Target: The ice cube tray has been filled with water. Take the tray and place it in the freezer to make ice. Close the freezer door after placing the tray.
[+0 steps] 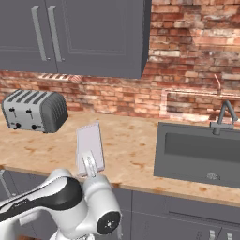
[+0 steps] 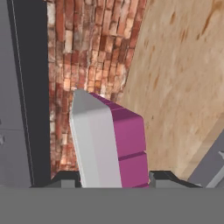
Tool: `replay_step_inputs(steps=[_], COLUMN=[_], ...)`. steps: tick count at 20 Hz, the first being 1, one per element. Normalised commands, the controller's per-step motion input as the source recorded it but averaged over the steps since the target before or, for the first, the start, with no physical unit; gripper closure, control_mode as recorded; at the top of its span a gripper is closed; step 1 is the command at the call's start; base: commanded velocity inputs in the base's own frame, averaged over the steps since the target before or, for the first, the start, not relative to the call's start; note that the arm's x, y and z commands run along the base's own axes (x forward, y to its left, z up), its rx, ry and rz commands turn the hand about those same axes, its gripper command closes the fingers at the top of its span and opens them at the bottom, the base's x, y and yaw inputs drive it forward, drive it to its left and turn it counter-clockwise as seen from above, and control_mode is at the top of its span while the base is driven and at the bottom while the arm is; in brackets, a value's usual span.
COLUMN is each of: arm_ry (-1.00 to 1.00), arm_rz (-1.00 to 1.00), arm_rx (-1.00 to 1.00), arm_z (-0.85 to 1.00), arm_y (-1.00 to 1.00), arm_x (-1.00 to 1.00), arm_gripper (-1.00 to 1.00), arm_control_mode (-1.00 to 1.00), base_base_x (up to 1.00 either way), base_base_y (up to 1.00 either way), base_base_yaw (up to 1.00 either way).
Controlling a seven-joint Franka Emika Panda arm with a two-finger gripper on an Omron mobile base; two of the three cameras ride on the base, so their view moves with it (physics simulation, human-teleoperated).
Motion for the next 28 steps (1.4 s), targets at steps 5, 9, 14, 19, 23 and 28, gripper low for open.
replay_step_inputs(steps=[5,9,14,19,23,28], arm_ry=[0.03,0.12,0.17,0.25,0.24,0.07], arm_rz=[0.07,0.05,0.03,0.03,0.04,0.08], arm_rx=[0.01,0.08,0.13,0.11,0.12,0.12], arm_z=[0.46,0.43,0.36,0.25,0.12,0.01], arm_y=[0.08,0.0,0.0,0.06,0.09,0.04], arm_x=[-0.06,-0.05,-0.01,0.0,0.0,-0.08], arm_gripper=[1.0,1.0,1.0,1.0,1.0,1.0], arm_control_mode=[-1.0,-1.0,-1.0,-1.0,-1.0,-1.0], base_base_x=[0.0,0.0,0.0,0.0,0.0,0.0], base_base_y=[0.0,0.0,0.0,0.0,0.0,0.0], base_base_yaw=[0.0,0.0,0.0,0.0,0.0,0.0])
